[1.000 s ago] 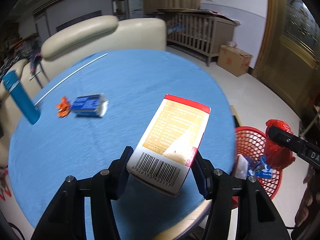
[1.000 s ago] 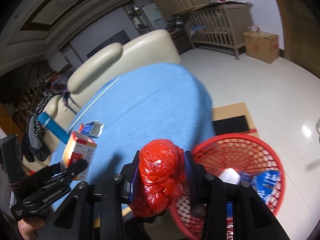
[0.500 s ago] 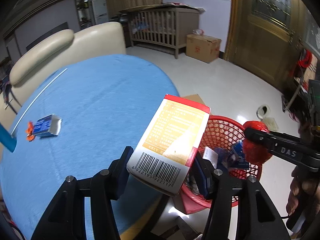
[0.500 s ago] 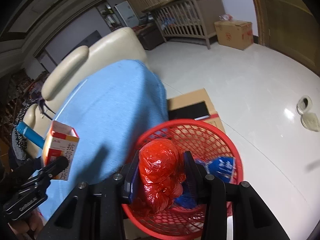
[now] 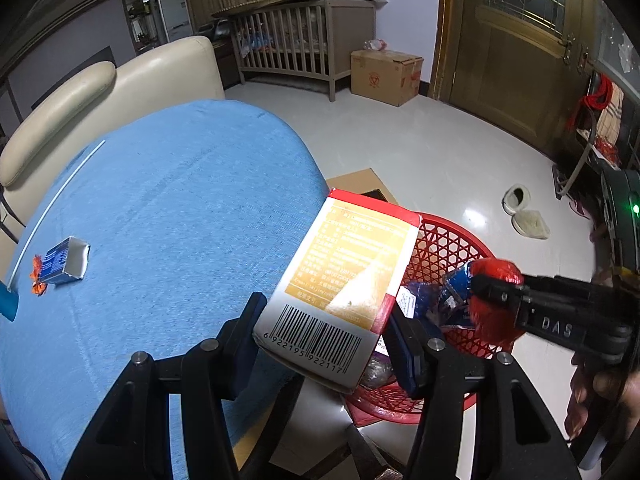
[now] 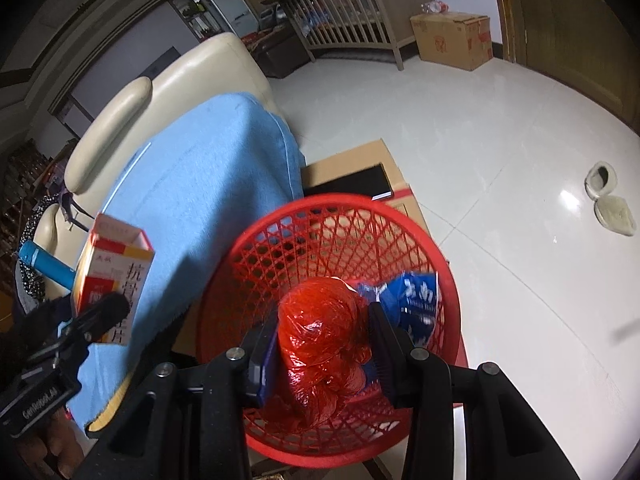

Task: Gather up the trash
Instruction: 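Open both tools to drop the red bag and medicine box into the wastebasket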

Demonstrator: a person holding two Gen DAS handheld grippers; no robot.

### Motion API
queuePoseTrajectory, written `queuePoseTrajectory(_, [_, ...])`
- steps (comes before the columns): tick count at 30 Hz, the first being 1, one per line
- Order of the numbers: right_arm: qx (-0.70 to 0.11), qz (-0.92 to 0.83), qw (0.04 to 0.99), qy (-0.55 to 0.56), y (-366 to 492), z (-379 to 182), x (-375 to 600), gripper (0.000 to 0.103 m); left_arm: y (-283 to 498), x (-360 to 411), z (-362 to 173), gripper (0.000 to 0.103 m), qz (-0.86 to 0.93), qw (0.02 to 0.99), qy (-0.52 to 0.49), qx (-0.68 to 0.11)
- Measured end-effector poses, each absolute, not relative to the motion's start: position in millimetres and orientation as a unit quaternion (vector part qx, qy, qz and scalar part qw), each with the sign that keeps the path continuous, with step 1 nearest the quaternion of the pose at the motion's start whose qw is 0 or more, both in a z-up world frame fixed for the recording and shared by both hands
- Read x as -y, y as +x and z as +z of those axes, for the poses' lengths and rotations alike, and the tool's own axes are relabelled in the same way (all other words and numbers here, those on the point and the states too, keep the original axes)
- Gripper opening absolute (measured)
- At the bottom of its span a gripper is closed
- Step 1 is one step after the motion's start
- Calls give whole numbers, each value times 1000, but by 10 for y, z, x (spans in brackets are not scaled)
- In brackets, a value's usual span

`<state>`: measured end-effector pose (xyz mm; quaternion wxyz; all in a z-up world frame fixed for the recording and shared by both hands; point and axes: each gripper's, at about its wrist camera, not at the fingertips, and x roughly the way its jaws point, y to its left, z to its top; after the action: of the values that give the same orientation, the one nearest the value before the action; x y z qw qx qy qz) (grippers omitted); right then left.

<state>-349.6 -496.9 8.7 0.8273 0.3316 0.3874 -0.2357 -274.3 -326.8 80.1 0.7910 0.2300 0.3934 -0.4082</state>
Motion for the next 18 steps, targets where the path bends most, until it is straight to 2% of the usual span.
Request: queuePoseTrajectory(18, [-396, -226, 813, 362, -3555, -79, 5002, 45, -2711, 3446, 657, 58, -413, 778, 241, -406])
